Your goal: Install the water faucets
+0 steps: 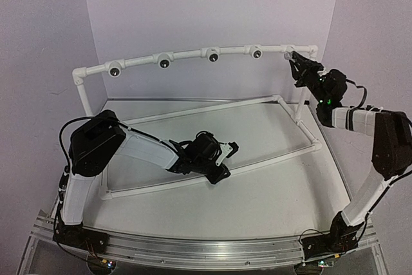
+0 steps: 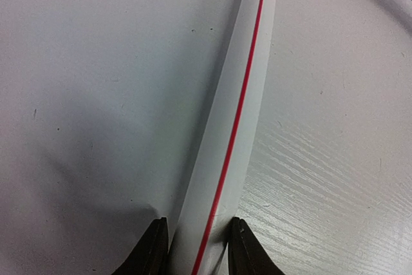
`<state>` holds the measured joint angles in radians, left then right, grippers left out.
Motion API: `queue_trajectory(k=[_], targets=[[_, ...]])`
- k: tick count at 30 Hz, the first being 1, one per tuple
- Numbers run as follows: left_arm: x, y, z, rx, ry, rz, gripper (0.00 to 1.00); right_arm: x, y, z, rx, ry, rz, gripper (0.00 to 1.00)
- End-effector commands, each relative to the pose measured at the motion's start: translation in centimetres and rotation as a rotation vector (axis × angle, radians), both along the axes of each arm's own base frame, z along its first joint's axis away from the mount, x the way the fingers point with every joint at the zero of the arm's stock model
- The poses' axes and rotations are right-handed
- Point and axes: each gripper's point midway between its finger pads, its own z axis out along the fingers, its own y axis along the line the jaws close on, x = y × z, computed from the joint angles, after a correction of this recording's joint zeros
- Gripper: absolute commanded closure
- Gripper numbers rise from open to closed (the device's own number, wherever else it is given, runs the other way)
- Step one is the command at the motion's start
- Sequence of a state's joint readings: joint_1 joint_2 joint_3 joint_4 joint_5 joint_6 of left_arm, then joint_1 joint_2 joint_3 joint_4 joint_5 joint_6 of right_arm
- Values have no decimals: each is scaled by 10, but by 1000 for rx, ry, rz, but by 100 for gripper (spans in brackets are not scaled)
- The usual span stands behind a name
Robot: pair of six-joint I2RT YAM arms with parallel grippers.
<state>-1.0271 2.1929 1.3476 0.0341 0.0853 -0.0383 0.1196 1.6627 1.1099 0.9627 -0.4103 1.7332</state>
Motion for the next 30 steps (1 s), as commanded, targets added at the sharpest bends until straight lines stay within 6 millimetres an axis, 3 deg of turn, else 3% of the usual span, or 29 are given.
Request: queue_trajectory(k=[1, 3, 4, 7, 13, 16, 17, 18, 22, 24, 26, 28, 30], targets=[[-96, 155, -146, 637, 414, 86, 100, -14, -16, 43, 457, -67, 108, 94], [-96, 155, -146, 636, 417, 90, 100, -24, -22, 59, 372, -142, 71, 64], [-96, 155, -146, 635, 417, 90, 100, -26, -22, 61, 356, -148, 69, 58], [-96, 155, -146, 633, 417, 88, 100, -42, -28, 65, 197, -177, 33, 5], [-97, 155, -147, 638, 420, 81, 100, -65, -38, 42, -21, -83, -59, 2], [-97, 154, -147, 637, 422, 78, 100, -76, -45, 17, -301, 89, -126, 2], [-97, 153, -147, 636, 422, 76, 100, -81, -52, 24, -385, 117, -170, 2], [-98, 154, -148, 637, 423, 76, 100, -83, -55, 12, -451, 190, -181, 2], [-98, 153, -148, 635, 424, 72, 100, -91, -72, 7, -760, 291, -242, 2], [-97, 152, -148, 635, 422, 71, 100, -92, -71, 26, -991, 197, -241, 2], [-98, 153, -148, 635, 423, 69, 100, -93, -56, 55, -1159, 18, -195, 2], [-97, 152, -148, 632, 422, 70, 100, -90, -39, 61, -1456, -171, -98, 2], [-97, 152, -148, 629, 419, 67, 100, -87, -32, 63, -1716, -255, -95, 2]])
